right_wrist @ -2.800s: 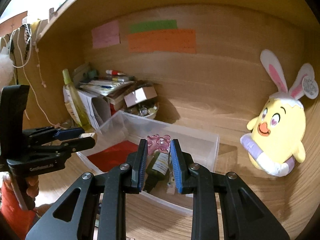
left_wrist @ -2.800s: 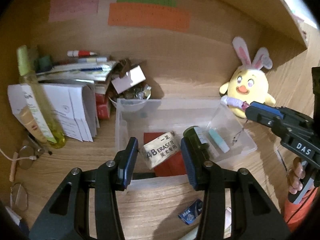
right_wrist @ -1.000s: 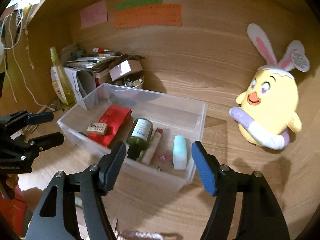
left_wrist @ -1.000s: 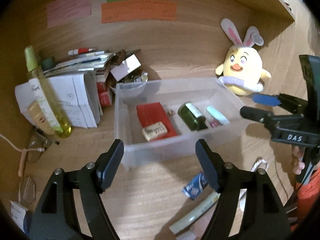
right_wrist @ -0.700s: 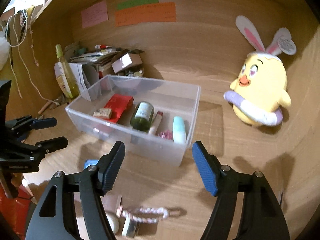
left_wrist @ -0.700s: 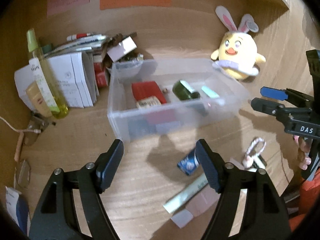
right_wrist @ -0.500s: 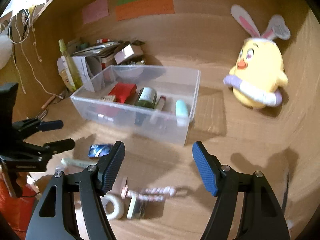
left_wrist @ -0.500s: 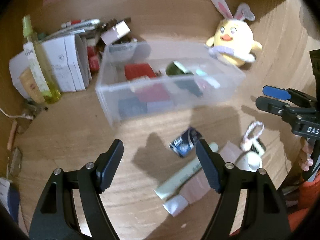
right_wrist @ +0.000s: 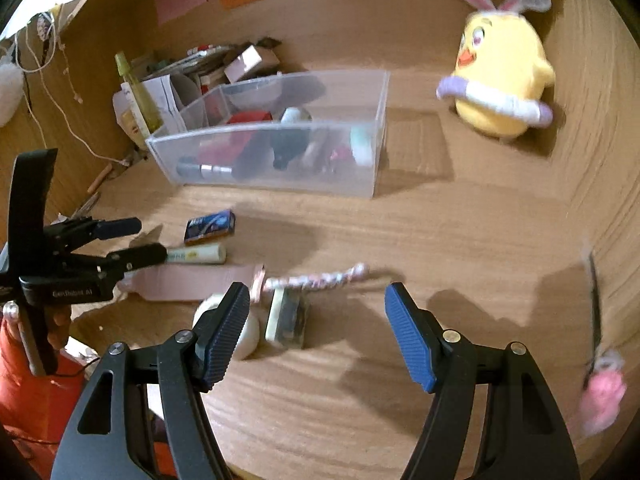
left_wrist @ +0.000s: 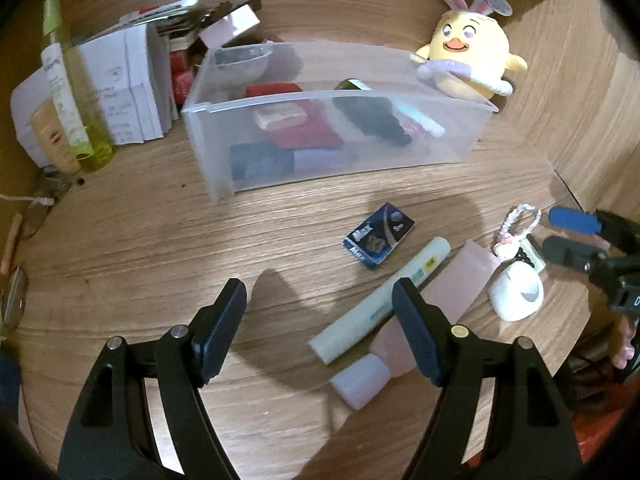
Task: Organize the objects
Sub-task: 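Grasp the small grey clip with the right gripper while the left gripper grasps the pale green marker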
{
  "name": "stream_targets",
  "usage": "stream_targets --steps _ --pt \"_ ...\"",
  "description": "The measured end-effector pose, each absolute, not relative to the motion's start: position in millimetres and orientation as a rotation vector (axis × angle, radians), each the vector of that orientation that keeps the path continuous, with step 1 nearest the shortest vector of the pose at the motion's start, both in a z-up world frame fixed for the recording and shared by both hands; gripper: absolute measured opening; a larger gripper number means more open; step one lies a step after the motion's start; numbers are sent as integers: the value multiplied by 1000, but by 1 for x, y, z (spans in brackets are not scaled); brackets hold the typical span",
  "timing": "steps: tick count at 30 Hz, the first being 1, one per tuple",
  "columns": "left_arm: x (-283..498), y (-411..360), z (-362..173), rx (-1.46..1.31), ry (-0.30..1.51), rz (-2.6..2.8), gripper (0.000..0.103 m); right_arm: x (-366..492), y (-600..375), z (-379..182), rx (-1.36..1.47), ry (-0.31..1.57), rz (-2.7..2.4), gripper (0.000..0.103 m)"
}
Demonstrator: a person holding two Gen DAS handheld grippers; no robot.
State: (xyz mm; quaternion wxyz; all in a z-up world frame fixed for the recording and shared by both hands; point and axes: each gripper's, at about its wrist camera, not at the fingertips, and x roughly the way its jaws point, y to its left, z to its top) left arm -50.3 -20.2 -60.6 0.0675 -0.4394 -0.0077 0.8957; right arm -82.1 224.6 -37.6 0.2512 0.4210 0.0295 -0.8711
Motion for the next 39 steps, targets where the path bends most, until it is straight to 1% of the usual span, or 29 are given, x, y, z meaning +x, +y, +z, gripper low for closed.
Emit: stream_targets --steps 7,9,11,14,16,17,24,25,27,28,30,31,32,33,34,36,39 --pt "-47 -32 -64 -1379 -40 2697 75 -80 221 -45 1152 88 -2367 67" --pt "-48 -29 -61 -1363 -18 2694 75 -80 220 -47 1148 83 -2362 67" --pt "-50 -24 -57 -1344 21 2688 75 -81 220 -47 1145 72 -2361 64" --pt "-60 -14 -54 -1335 79 2676 75 -82 220 -46 1145 53 -2350 56" --pt "-67 -11 -55 -1345 75 2655 75 -83 221 -46 1152 44 -2354 46" --pt "-71 -10 -56 -1351 55 2631 75 -84 223 -45 1158 37 -2361 44" --pt "-71 -3 -62 -1346 80 2591 74 -84 225 -46 1170 5 -2333 43" --pt "-69 -3 -62 -1345 83 2593 73 -84 223 -46 1174 9 -2321 43" --pt "-65 -5 -60 -1338 73 2600 59 -82 219 -47 1170 25 -2304 43" --pt "-63 -7 -60 -1337 66 2603 55 -81 216 -48 1169 39 -2303 43" --pt "-61 -10 -60 -1335 49 2608 44 -82 214 -51 1177 44 -2302 43" --pt "-59 -13 -59 -1335 39 2613 42 -84 214 -53 1188 35 -2299 43" --pt "-57 -15 -59 -1338 34 2617 37 -85 214 -55 1194 28 -2299 43" --pt "-56 -17 -59 -1341 29 2620 32 -86 215 -56 1198 22 -2300 38" --pt "-55 -19 -59 -1345 20 2621 30 -87 216 -58 1204 20 -2302 33" --pt "-52 -22 -59 -1351 4 2619 25 -88 219 -58 1206 15 -2311 29" --pt "-52 -21 -59 -1355 14 2612 25 -88 222 -59 1207 10 -2318 26"
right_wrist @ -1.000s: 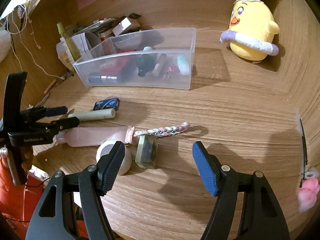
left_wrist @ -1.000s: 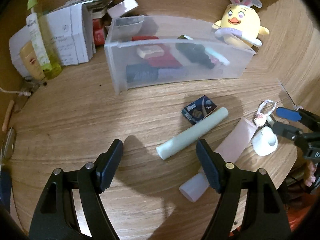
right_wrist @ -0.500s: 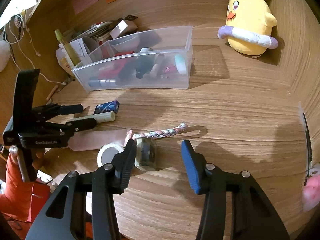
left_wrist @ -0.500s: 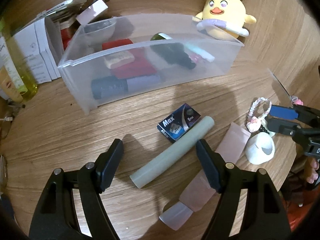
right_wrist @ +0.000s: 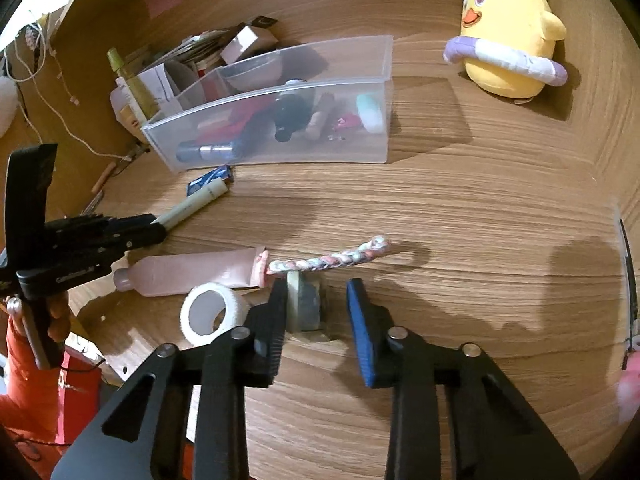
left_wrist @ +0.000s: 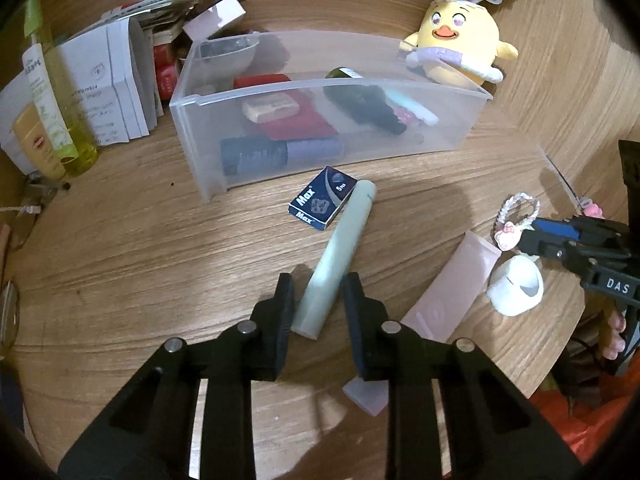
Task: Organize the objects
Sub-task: 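Grasp the small grey clip with the right gripper while the left gripper grasps the pale green marker, then carry the grey clip and pale green marker into the clear box and release both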
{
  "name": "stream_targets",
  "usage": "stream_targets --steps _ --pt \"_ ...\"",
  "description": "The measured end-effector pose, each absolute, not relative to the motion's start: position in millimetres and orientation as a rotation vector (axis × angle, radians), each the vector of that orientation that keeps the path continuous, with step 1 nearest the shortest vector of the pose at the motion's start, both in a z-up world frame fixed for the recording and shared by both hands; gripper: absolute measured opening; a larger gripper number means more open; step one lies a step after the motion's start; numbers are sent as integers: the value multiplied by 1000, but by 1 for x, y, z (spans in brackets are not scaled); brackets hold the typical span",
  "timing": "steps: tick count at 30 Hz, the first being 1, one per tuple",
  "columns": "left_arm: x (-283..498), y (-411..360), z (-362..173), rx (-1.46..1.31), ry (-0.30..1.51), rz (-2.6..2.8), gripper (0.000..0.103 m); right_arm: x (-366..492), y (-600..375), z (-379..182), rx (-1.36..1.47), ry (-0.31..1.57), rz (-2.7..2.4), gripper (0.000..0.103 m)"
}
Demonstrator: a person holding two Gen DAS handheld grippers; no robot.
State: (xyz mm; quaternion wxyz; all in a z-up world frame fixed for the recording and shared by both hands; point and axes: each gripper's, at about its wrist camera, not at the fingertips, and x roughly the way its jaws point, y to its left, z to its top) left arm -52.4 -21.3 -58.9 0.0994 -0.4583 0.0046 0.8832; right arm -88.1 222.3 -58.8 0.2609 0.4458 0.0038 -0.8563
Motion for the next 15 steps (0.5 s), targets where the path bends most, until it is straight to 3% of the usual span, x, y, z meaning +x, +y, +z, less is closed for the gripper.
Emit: stream_targets --steps 6,8,10,13,15 --pt "-67 -10 -60 -1358 29 2577 25 -83 220 -59 1195 33 -2325 25" --pt "-71 -4 -61 -1347 45 2570 25 -81 220 -59 1193 43 -2329 16" --pt "-74 2 -61 -1332 71 2568 25 -80 222 -59 1190 45 -2345 15" --pt "-75 8 -62 -1318 90 2568 15 -78 228 -55 1179 36 -2371 15" --pt "-75 10 -62 -1316 85 2565 15 -76 233 -51 1169 33 -2394 15"
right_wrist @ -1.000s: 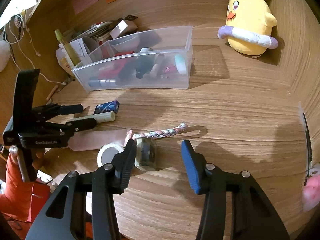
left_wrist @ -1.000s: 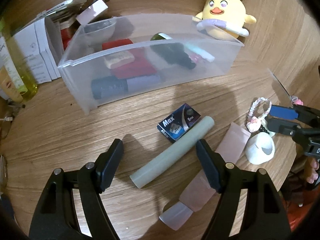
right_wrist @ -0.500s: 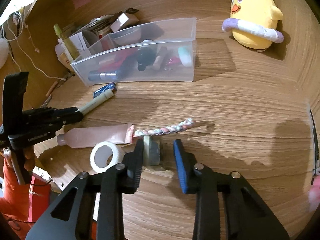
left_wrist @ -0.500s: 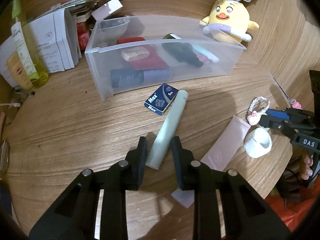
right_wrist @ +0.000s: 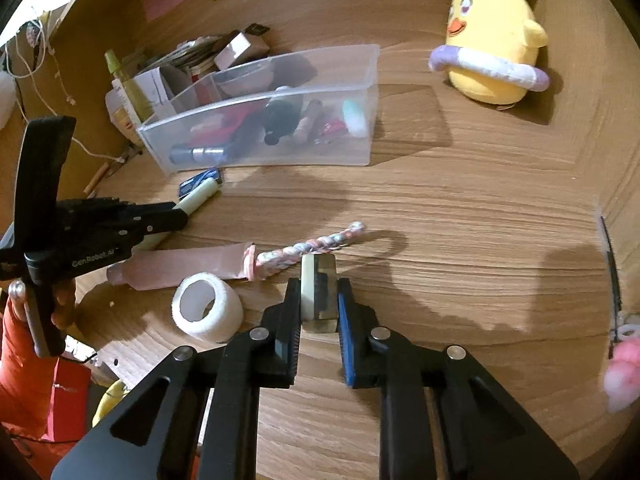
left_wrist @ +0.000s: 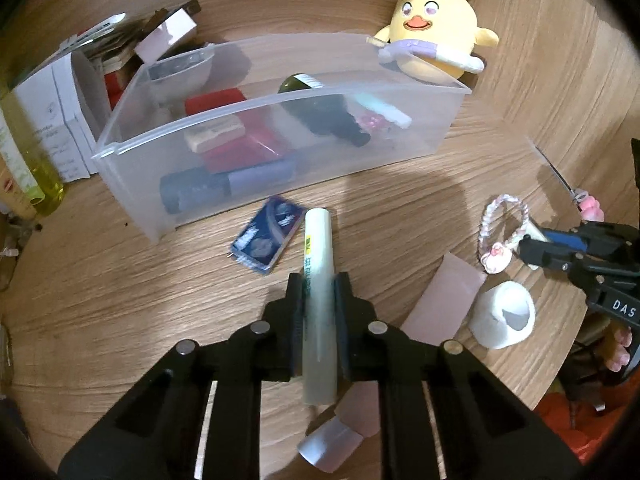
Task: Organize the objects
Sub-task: 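Carry the grey clip and pale green marker into the clear box and release both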
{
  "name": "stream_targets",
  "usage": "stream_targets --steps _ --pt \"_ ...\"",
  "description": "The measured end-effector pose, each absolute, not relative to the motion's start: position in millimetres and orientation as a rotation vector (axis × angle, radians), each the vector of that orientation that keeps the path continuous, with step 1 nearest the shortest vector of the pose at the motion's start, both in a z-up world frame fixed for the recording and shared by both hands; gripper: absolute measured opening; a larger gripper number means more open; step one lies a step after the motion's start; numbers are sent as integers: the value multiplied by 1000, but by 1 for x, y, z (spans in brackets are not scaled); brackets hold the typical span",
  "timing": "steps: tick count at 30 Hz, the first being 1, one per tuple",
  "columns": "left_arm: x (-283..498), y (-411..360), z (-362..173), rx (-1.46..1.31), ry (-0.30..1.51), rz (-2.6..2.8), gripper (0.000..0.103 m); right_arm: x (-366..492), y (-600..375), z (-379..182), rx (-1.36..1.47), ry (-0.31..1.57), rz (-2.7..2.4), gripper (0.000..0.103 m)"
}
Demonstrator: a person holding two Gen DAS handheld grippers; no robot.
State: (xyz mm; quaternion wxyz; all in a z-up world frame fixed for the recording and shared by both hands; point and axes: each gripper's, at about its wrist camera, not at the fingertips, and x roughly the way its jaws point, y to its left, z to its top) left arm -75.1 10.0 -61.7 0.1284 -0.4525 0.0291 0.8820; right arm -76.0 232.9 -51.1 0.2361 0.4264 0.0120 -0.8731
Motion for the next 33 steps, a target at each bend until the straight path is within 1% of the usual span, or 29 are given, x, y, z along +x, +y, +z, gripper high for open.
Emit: stream_targets --steps 6,12,23,33 --pt "-70 11 -55 -1271 77 2601 15 -75 247 -37 1139 8 -2444 15" --pt "-65 5 -36 -1210 50 2648 15 -78 250 -14 1055 -6 -2487 15" --pt "-56 3 -1 -1082 29 2718 15 -96 224 20 900 21 -2489 15" --pt "-59 -7 28 -984 -7 2793 15 -123 196 36 828 54 -2453 15"
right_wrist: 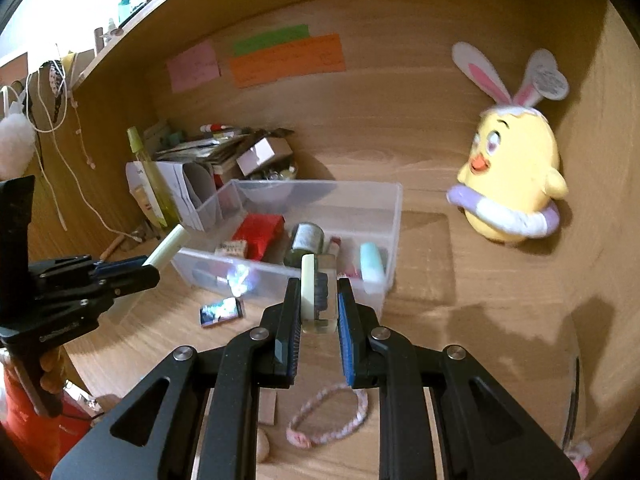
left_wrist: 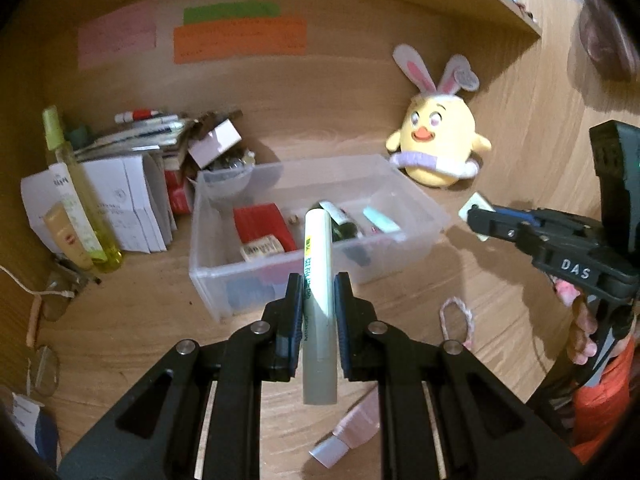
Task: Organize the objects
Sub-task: 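Carry the grey clip and pale green marker into the clear box and release both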
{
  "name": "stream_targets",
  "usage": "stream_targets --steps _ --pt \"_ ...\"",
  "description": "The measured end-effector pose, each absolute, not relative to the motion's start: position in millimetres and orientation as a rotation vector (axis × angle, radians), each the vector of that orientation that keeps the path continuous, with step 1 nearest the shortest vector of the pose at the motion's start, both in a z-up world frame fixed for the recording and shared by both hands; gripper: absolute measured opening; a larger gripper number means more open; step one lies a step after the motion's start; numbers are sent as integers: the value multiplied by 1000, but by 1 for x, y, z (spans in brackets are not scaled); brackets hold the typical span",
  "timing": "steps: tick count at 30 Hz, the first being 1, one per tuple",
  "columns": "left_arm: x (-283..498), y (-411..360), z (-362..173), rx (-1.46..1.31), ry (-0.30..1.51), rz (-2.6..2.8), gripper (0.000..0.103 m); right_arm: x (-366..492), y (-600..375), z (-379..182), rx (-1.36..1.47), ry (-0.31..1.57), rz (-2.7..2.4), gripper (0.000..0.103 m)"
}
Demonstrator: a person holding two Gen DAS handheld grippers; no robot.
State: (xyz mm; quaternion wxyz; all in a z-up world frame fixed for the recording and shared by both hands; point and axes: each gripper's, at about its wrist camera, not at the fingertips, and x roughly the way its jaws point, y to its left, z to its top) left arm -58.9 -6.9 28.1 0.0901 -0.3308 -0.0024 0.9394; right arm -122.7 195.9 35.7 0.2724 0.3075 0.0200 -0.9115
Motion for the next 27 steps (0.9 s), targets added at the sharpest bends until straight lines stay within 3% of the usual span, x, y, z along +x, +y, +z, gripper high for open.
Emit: stream_targets --steps 17,27 --pt "-106 -17 56 -912 -46 2868 15 -179 168 50 798 111 -2441 15" --pt "-148 -16 42 -988 -62 2848 15 -210 152 25 893 152 -2412 15"
